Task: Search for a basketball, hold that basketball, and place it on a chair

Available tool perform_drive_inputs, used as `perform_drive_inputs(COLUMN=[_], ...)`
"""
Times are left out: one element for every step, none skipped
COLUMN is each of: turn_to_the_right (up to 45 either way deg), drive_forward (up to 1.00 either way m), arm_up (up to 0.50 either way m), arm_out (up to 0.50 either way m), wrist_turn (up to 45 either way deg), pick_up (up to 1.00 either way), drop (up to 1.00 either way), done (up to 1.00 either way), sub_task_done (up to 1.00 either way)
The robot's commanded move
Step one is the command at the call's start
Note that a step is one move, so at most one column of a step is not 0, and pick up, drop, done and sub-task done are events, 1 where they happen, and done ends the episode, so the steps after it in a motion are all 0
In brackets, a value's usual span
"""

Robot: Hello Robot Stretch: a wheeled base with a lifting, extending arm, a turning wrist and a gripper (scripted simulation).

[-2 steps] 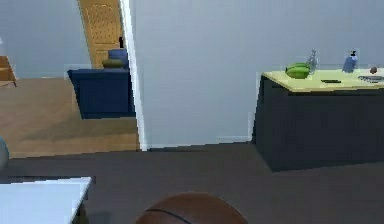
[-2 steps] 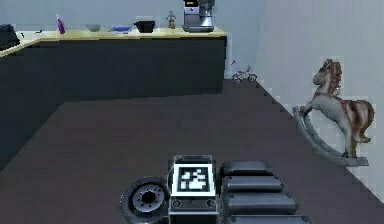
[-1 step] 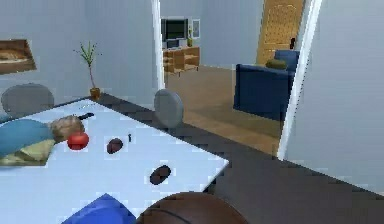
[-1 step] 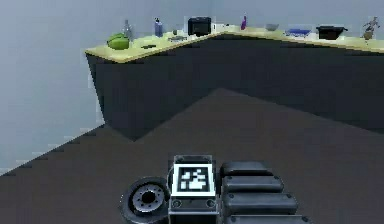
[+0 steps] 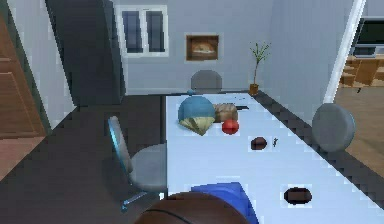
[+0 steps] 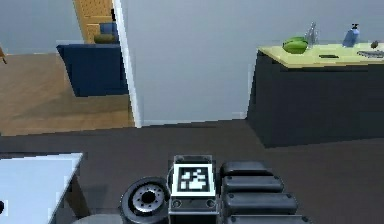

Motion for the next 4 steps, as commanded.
perform_drive_inputs(turn_to_the_right=[-3.0,0.0,0.0,0.0], drive_forward=[0.0,0.0,0.0,0.0], arm_up=[0.0,0.0,0.0,-0.38], arm_out=[0.0,0.26,0.0,0.0], wrist_turn=[0.0,0.0,39.0,0.0], pick_up=[0.0,0.0,0.0,0.0], drop=[0.0,0.0,0.0,0.0], done=[0.0,0.0,0.0,0.0], sub_task_done=[0.0,0.0,0.0,0.0])
